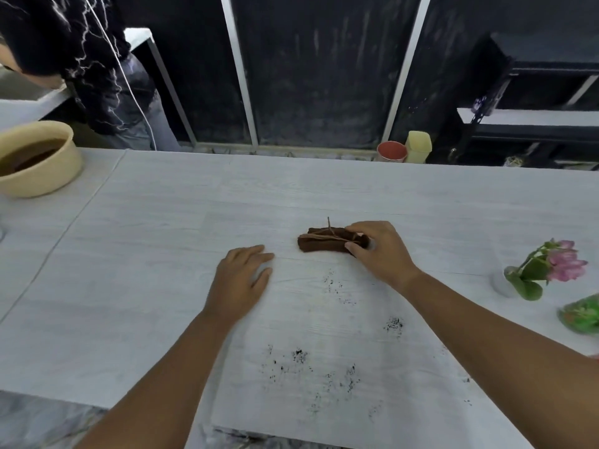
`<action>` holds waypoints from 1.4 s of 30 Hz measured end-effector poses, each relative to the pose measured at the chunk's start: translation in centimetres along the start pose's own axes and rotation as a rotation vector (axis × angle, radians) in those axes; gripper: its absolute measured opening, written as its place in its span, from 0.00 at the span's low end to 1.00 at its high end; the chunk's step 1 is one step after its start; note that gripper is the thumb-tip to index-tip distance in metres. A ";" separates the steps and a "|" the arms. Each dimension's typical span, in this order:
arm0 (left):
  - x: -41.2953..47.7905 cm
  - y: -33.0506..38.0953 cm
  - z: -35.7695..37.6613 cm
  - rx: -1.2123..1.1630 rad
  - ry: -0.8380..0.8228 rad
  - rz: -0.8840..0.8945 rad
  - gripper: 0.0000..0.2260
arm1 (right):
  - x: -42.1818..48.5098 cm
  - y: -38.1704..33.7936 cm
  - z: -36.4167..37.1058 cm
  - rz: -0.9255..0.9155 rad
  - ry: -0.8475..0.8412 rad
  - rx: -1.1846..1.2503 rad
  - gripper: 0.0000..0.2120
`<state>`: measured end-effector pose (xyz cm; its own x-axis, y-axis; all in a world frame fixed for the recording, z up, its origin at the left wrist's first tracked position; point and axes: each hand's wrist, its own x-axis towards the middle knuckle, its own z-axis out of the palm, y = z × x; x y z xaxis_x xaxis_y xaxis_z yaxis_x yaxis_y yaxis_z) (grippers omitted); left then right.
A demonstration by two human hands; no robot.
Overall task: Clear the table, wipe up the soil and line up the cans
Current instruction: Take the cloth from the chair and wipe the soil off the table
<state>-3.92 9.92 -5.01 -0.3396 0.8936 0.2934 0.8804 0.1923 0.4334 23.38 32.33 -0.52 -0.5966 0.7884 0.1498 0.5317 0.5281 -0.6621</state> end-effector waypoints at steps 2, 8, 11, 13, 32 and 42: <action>-0.4 -0.5 0.1 0.052 0.030 -0.016 0.16 | 0.8 -0.7 0.3 -0.054 -0.040 -0.023 0.17; 0.0 -0.8 0.5 0.068 0.050 0.003 0.13 | 3.0 -2.2 1.8 -0.075 -0.203 -0.127 0.19; 0.1 -0.9 0.6 0.067 0.044 -0.015 0.13 | 3.1 -2.4 2.0 -0.100 -0.253 -0.164 0.17; 0.1 -0.8 0.6 0.063 0.042 -0.020 0.13 | 2.3 -2.5 1.9 -0.113 -0.263 -0.164 0.17; -1.9 -1.3 -1.5 -0.060 -0.036 -0.032 0.15 | -11.9 -7.0 0.9 -0.014 -0.301 0.092 0.13; -5.5 -3.8 -3.9 0.045 0.049 -0.051 0.16 | 3.2 -11.7 5.0 -0.001 -0.180 -0.068 0.14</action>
<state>-6.64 2.71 -4.95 -0.3997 0.8613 0.3137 0.8751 0.2566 0.4103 12.29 27.08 4.03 -0.6917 0.7220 0.0128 0.5666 0.5536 -0.6103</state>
